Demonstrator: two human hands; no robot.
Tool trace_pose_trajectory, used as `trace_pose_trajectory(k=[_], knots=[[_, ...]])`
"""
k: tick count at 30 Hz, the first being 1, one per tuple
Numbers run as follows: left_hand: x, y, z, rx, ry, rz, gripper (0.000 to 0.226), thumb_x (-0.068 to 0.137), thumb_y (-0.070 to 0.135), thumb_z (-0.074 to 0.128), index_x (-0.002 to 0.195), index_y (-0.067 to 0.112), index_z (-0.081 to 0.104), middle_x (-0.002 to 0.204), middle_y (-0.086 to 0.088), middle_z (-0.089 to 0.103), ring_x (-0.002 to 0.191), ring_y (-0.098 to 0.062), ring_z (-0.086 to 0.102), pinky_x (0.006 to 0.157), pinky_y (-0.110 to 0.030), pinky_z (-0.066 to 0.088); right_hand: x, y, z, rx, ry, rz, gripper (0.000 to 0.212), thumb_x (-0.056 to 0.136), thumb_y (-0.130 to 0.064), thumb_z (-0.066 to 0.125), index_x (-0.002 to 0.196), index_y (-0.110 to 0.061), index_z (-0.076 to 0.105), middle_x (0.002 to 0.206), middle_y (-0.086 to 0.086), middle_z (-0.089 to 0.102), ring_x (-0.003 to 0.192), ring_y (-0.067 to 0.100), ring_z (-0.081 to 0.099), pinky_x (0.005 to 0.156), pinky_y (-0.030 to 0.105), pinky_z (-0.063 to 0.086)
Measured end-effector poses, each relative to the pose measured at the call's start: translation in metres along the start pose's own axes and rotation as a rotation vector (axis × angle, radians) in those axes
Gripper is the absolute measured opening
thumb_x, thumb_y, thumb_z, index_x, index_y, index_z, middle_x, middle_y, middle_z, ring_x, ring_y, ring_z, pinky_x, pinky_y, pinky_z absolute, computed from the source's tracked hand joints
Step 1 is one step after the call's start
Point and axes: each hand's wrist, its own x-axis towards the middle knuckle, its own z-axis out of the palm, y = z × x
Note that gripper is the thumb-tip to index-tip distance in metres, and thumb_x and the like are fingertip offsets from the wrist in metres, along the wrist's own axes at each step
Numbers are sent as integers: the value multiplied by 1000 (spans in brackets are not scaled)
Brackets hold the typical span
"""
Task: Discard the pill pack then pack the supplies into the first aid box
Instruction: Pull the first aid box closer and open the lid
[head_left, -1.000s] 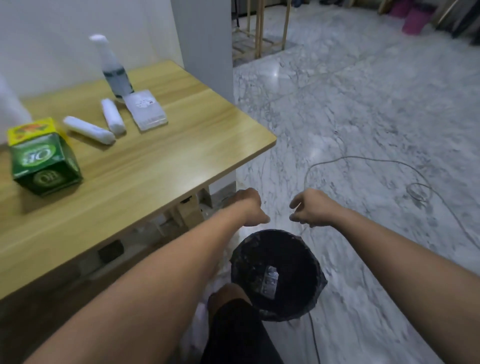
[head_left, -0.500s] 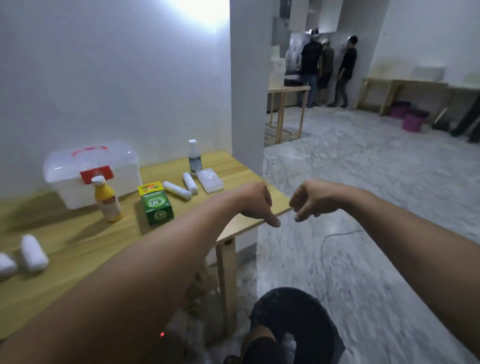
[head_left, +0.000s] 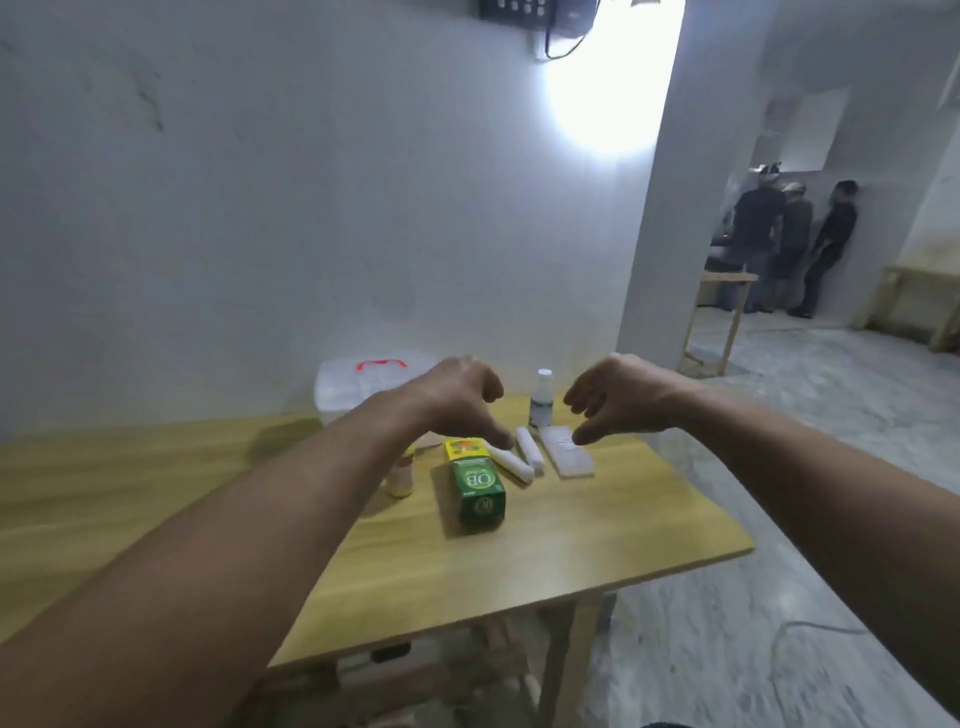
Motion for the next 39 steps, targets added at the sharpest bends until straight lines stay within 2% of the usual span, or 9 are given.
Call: trace_pose_trajectory(k=[6,12,16,20,26,29,34,39], knots=[[4,-77,-30,0,164,-85,71,63,39,82,126,15,59,127,-1,61,114,-19,57,89,-30,48,64,-48,21,16,19,-123,52,65,-24,86,113,-12,68,105,2,73,89,14,68,76,22,50],[16,-144,-30,9,207,-183,68,69,37,77,129,16,55,132,-3,58,119,-22,54,90,-31,45,128,-69,54,-8,46,-220,49,70,-21,82,115,-11,66,109,6,71,91,17,67,79,26,53],[29,-181,-23,66,233,-259,58,77,29,70,131,19,53,138,-3,53,126,-23,50,99,-34,43,166,-78,88,-129,106,-331,52,77,-18,76,126,-10,58,124,8,64,110,21,61,91,29,46],[43,-208,-8,89,241,-291,61,82,30,67,138,19,46,147,-1,44,134,-23,42,108,-36,38,196,-75,120,-339,168,-511,56,83,-16,70,135,-15,48,141,6,51,130,24,46,105,37,38],[59,-229,11,102,294,-256,64,88,41,59,145,22,38,157,1,29,144,-20,27,116,-40,24,215,-62,147,-470,247,-766,50,89,-21,64,136,-16,46,147,14,41,137,31,37,111,45,34],[66,-233,16,66,330,-255,60,91,43,53,145,22,37,157,2,28,146,-17,22,116,-40,21,219,-56,150,-483,258,-801,55,87,-21,65,138,-18,45,148,17,38,136,36,37,108,52,35],[69,-234,24,-10,407,-259,52,93,37,53,141,20,44,153,2,36,145,-13,23,117,-38,23,226,-50,159,-523,358,-867,57,77,-25,77,130,-16,55,136,23,52,123,40,52,94,54,48],[69,-234,27,-20,421,-274,50,93,36,53,140,21,46,153,4,36,145,-12,22,117,-39,22,237,-51,177,-547,497,-938,37,84,-27,68,113,-3,62,119,32,61,106,44,62,85,52,54]])
